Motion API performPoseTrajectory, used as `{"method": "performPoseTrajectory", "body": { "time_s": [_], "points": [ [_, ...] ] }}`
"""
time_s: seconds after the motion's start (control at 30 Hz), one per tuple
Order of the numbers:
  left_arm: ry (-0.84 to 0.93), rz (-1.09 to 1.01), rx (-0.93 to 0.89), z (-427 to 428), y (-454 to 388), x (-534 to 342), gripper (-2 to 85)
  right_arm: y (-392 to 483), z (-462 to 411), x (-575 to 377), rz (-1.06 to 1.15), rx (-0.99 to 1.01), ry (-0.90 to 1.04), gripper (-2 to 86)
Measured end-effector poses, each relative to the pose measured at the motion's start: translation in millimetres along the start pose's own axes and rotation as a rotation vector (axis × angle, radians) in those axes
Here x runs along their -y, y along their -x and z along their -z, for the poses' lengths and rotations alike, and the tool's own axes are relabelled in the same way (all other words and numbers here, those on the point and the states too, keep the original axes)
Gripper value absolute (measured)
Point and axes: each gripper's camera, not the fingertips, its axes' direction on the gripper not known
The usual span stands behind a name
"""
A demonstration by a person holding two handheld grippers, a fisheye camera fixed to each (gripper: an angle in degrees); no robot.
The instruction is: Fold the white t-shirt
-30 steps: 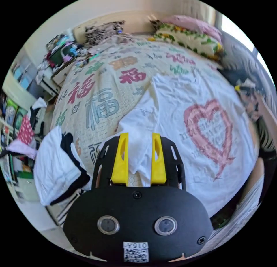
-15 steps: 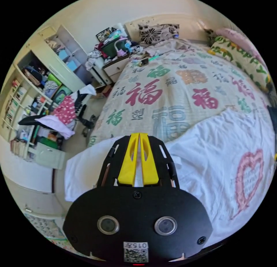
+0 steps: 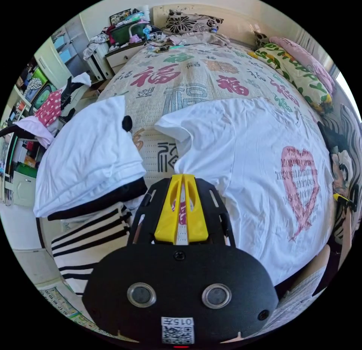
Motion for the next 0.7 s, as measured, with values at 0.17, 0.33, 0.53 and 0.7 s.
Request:
{"method": "performPoseTrajectory", "body": {
  "time_s": [0.17,0.33,0.53,0.7],
  "points": [
    [-0.016,0.061,-0.026,11.4,15.0,-34.1,0.7,-15.2,-5.8,-4.5,-0.046,0.114,0.020,10.3],
    [0.109,-0.044,-0.171,30.1,6.0,-116.9,2.9,11.8,-9.3,-69.9,0.035,0.143,0.127,10.6],
    [0.323,-0.049,-0.288,23.2,1.7,-213.0,6.6,19.6,-27.1,-179.2,-0.044,0.058,0.300,11.9],
    [0.392,-0.061,-0.293,-0.6,-12.1,-232.7,7.3,17.3,-61.8,-205.8,-0.084,0.095,0.351,10.2]
  ]
}}
